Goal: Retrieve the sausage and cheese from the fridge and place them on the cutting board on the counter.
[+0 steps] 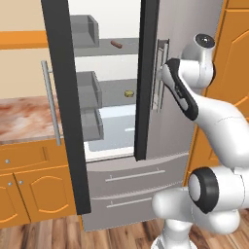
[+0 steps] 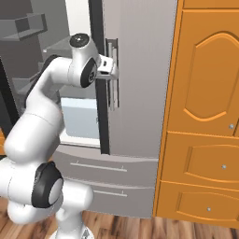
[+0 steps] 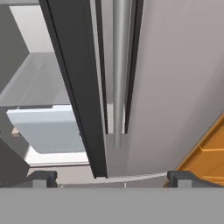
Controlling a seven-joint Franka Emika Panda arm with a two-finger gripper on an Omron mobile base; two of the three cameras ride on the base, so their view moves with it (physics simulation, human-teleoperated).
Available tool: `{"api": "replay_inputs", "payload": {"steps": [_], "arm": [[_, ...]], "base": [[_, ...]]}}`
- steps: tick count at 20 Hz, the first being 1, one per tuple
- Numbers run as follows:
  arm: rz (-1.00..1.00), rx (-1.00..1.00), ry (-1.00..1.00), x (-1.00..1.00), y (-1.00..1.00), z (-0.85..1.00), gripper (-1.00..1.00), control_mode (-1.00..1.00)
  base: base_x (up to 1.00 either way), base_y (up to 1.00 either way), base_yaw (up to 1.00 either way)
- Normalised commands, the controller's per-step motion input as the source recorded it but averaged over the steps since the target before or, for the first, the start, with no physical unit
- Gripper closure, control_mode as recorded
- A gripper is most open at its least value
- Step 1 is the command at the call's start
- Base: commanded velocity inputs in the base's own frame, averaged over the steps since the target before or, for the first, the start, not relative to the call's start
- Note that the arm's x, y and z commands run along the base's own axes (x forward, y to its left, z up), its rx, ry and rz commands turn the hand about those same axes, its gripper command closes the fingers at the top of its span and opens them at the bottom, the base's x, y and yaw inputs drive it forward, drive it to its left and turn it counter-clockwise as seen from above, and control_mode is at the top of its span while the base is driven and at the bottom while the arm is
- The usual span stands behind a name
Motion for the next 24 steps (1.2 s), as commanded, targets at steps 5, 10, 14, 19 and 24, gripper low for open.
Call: {"api": "replay_inputs", "payload": {"steps": [5, 10, 14, 19, 24], "arm": [[0.0, 0.0, -0.07, 0.42, 0.0, 0.0, -1.0, -1.0], [0.0, 0.0, -0.01, 0.61, 0.0, 0.0, -1.0, -1.0], [0.0, 0.0, 0.0, 0.52, -0.08, -0.01, -1.0, -1.0], [0.0, 0.0, 0.0, 0.33, -0.34, -0.05, -1.0, -1.0], [0.0, 0.0, -0.02, 0.38, -0.27, -0.16, -1.0, -1.0]], "base": [[0.0, 0.0, 0.0], [0.0, 0.0, 0.0], [0.0, 0.0, 0.0], [0.0, 0.0, 0.0], [0.0, 0.0, 0.0]]}}
